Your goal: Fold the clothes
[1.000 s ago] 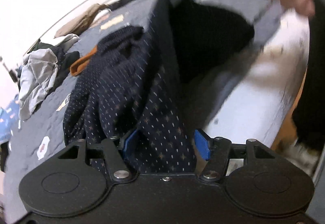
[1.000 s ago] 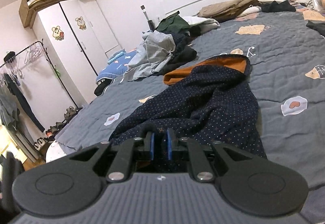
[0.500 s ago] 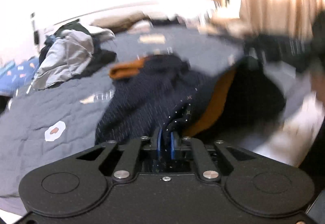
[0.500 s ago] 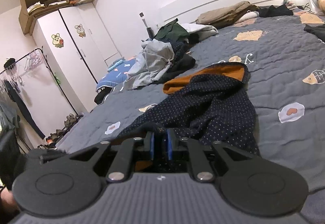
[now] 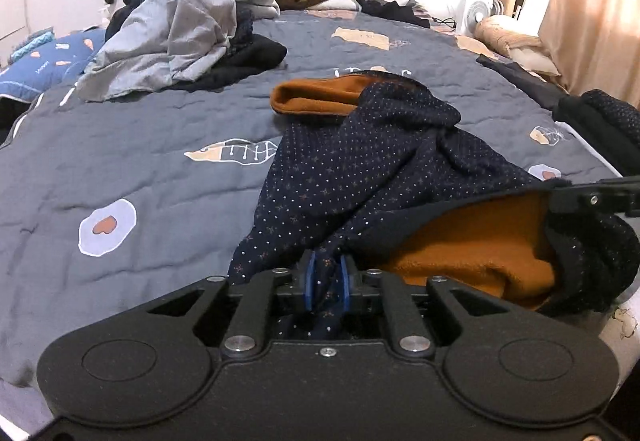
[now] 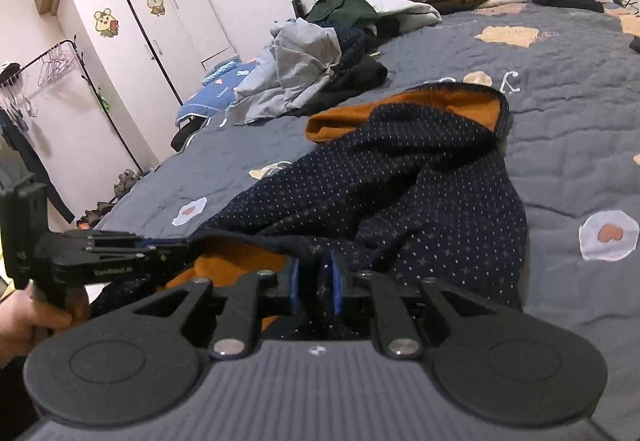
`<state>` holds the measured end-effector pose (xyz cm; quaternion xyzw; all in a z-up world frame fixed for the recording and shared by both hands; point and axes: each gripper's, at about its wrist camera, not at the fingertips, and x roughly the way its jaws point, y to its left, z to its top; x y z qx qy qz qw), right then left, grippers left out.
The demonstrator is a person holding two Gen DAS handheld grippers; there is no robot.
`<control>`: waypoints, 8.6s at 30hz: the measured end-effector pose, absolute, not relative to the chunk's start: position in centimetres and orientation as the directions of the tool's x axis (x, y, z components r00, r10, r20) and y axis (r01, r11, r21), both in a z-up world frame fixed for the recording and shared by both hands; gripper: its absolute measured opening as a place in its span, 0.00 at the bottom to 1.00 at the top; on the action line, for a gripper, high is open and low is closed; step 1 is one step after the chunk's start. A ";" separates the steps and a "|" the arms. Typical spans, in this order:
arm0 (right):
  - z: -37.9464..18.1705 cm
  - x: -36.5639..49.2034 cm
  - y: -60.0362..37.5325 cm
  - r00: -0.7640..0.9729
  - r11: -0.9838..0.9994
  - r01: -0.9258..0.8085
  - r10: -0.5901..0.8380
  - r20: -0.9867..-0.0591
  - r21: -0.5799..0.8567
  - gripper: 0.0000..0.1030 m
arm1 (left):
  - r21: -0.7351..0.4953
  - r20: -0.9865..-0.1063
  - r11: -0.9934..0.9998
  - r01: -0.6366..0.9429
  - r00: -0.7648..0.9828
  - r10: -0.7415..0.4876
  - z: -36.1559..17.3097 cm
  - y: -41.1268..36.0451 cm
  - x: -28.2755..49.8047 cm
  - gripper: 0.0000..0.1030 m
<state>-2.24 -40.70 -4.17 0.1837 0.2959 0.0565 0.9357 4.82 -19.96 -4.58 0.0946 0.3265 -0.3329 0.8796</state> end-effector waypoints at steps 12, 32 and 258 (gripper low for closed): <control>-4.2 -2.7 -40.9 0.812 0.943 0.022 0.177 -0.556 0.333 0.18 | -0.077 -0.586 0.439 0.895 0.315 -0.746 -1.1 -18.1 -2.9 0.51; -3.8 -3.3 -39.7 0.789 0.963 -0.043 0.196 -0.582 0.266 0.19 | 0.308 -0.711 0.520 0.797 0.556 -0.431 -5.3 -19.3 -2.4 0.51; -6.0 -5.9 -27.7 0.707 0.895 -0.418 0.210 -0.675 -0.158 0.56 | -0.034 -0.603 0.818 0.574 0.641 -0.475 -2.7 -17.3 -2.3 0.68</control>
